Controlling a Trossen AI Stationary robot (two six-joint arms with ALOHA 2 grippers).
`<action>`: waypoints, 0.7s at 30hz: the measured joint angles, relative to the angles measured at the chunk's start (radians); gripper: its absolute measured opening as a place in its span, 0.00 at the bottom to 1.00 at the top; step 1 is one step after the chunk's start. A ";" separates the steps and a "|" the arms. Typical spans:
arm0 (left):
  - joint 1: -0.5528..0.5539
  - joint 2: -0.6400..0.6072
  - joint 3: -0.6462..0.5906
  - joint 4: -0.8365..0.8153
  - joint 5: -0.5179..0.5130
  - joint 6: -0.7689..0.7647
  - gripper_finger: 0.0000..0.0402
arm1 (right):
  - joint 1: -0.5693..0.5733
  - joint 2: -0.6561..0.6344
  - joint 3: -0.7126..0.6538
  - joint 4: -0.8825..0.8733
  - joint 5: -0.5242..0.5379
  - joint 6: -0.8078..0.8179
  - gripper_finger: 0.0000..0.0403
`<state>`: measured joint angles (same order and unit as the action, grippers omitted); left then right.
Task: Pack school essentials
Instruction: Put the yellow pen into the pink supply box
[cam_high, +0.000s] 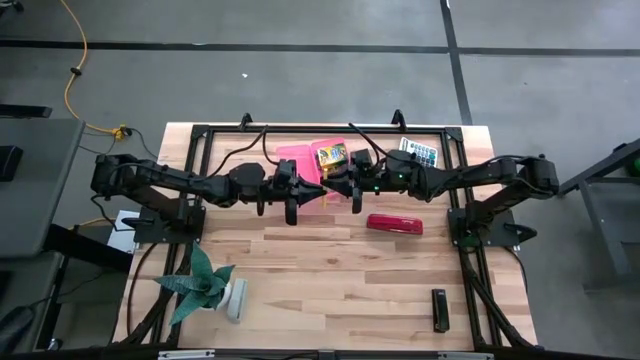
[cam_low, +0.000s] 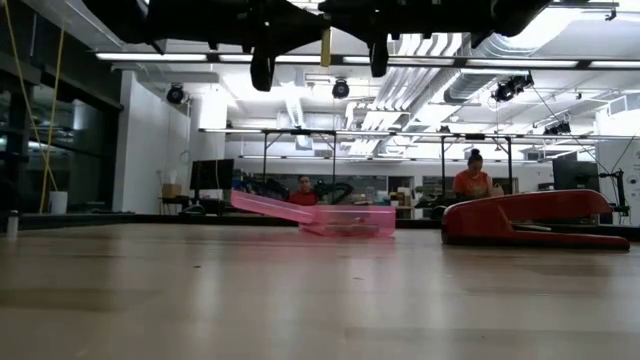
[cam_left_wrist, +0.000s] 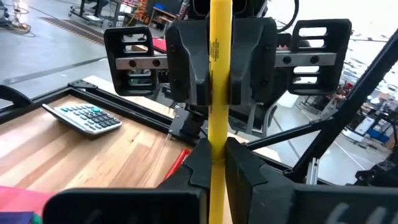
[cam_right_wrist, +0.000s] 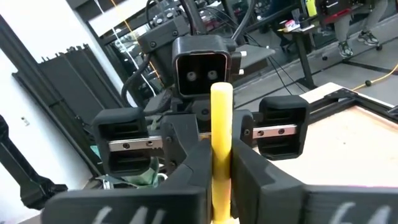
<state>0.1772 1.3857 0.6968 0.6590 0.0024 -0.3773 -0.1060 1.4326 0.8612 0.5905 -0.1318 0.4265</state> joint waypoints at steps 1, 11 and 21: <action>0.000 0.000 0.000 0.000 -0.008 -0.004 0.03 | 0.001 0.000 0.000 0.000 0.000 0.002 0.06; 0.063 -0.169 0.000 -0.306 0.022 0.010 0.31 | -0.045 -0.121 0.001 -0.212 -0.019 -0.085 0.03; 0.065 -0.500 -0.030 -0.417 0.027 0.045 0.43 | -0.085 -0.285 0.000 -0.449 -0.016 -0.174 0.01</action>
<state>0.2420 0.8856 0.6664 0.2416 0.0298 -0.3325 -0.1913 1.1478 0.8612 0.1417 -0.1474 0.2527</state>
